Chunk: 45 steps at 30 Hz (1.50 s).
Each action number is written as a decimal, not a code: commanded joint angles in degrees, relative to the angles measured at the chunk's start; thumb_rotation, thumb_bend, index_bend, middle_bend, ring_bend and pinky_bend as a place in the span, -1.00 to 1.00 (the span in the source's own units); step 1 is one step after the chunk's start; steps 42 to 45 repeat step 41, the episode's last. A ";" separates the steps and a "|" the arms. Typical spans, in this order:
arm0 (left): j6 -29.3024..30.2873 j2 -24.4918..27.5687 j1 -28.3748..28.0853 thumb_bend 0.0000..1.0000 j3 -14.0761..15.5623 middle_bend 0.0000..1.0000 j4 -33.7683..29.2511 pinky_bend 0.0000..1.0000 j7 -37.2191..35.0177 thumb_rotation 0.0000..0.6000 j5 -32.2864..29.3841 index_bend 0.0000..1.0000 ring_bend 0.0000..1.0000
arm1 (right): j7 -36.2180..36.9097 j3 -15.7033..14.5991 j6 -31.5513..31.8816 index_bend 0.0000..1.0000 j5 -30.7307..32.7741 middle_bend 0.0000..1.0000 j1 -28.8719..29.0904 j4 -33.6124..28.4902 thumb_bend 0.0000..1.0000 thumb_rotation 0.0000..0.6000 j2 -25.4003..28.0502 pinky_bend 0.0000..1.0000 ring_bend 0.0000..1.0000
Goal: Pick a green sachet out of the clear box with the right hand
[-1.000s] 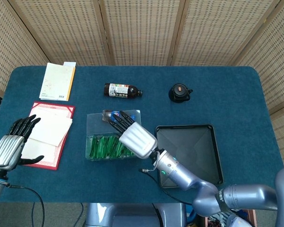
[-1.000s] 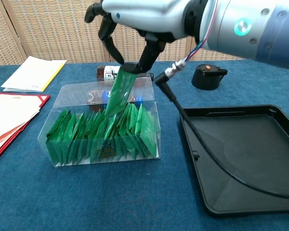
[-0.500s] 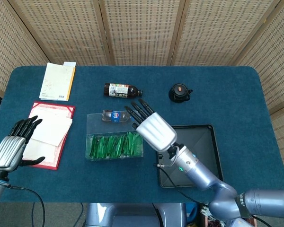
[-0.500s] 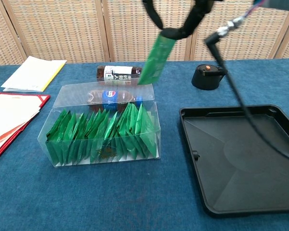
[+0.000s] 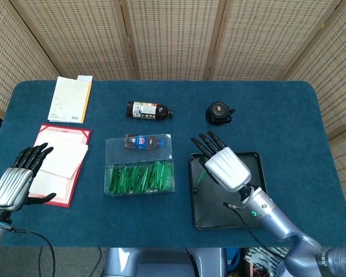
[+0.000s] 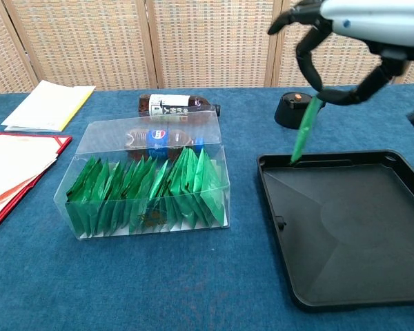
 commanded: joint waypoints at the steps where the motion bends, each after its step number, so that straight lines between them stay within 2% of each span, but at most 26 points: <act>1: 0.11 -0.06 0.08 -0.91 0.12 -1.00 -0.13 -1.00 0.22 1.00 0.19 -1.00 -1.00 | 1.78 -1.73 0.70 0.32 -2.46 -0.67 -1.88 2.00 0.22 1.00 0.26 -0.73 -1.00; 6: 0.25 -0.14 0.21 -0.91 0.25 -1.00 -0.18 -1.00 0.39 1.00 0.39 -1.00 -1.00 | 3.75 -2.93 1.48 0.31 -4.39 -0.69 -3.76 4.09 0.22 1.00 0.12 -0.73 -1.00; 8: 0.22 -0.15 0.18 -0.91 0.24 -1.00 -0.18 -1.00 0.46 1.00 0.39 -1.00 -1.00 | 4.79 -3.34 1.93 0.22 -5.18 -0.72 -4.61 4.91 0.20 1.00 0.27 -0.73 -1.00; 10: 0.16 -0.23 0.17 -0.91 0.28 -1.00 -0.16 -1.00 0.65 1.00 0.38 -1.00 -1.00 | 6.12 -3.82 2.83 -0.16 -6.38 -0.82 -5.71 5.78 -0.11 1.00 0.52 -0.73 -1.00; 12: 0.05 -0.37 0.13 -0.91 0.36 -1.00 -0.19 -1.00 1.03 1.00 0.44 -1.00 -1.00 | 6.20 -4.41 3.42 -0.61 -5.42 -0.96 -7.37 5.48 -0.71 1.00 1.62 -0.85 -1.00; 14: 0.07 -0.51 0.15 -0.91 0.42 -1.00 -0.25 -1.00 1.37 1.00 0.48 -1.00 -1.00 | 5.47 -4.55 3.12 -0.78 -4.46 -1.00 -8.08 4.37 -0.95 1.00 3.02 -0.97 -1.00; 15: 0.07 -0.55 0.16 -0.91 0.44 -1.00 -0.30 -1.00 1.48 1.00 0.48 -1.00 -1.00 | 5.21 -4.47 3.36 -0.82 -4.37 -1.00 -8.42 4.06 -1.00 1.00 3.55 -1.00 -1.00; 20: 0.40 -0.72 0.44 -0.91 0.60 -1.00 -0.42 -1.00 2.05 1.00 0.48 -1.00 -1.00 | 6.84 -4.28 6.84 -0.84 -6.25 -1.00 -10.88 3.56 -1.00 1.00 4.94 -1.00 -1.00; 24: 0.99 -1.02 0.97 -0.91 0.83 -1.00 -0.37 -1.00 2.67 1.00 0.29 -1.00 -1.00 | 10.85 -4.63 12.51 -0.84 -9.14 -1.00 -14.75 4.26 -1.00 1.00 5.58 -1.00 -1.00; 26: 2.46 -1.61 1.97 -0.91 1.20 -1.00 -0.20 -1.00 3.72 1.00 0.47 -1.00 -1.00 | 14.17 -5.83 18.77 -0.84 -9.81 -1.00 -19.74 6.17 -1.00 1.00 3.90 -1.00 -1.00; 30: 4.58 -3.10 3.17 -0.91 1.58 -1.00 0.21 -1.00 6.08 1.00 1.26 -1.00 -1.00 | 18.78 -6.93 23.82 -0.85 -10.96 -1.00 -24.61 11.63 -1.00 1.00 -0.28 -1.00 -1.00; 34: 5.98 -4.68 4.56 -0.91 2.58 -1.00 1.83 -1.00 7.06 1.00 1.97 -1.00 -1.00 | 20.50 -6.39 28.49 -0.87 -11.48 -1.00 -28.25 15.11 -1.00 1.00 -3.17 -1.00 -1.00; 40: 7.23 -5.73 5.87 -0.91 3.20 -1.00 3.38 -1.00 7.41 1.00 2.29 -1.00 -1.00 | 22.21 -5.68 30.54 -0.89 -10.97 -1.00 -31.15 16.65 -1.00 1.00 -4.59 -1.00 -1.00; 45: 7.35 -5.80 5.94 -0.91 3.19 -1.00 3.48 -1.00 7.39 1.00 2.37 -1.00 -1.00 | 22.25 -5.64 30.58 -0.89 -11.01 -1.00 -31.34 16.71 -1.00 1.00 -4.59 -1.00 -1.00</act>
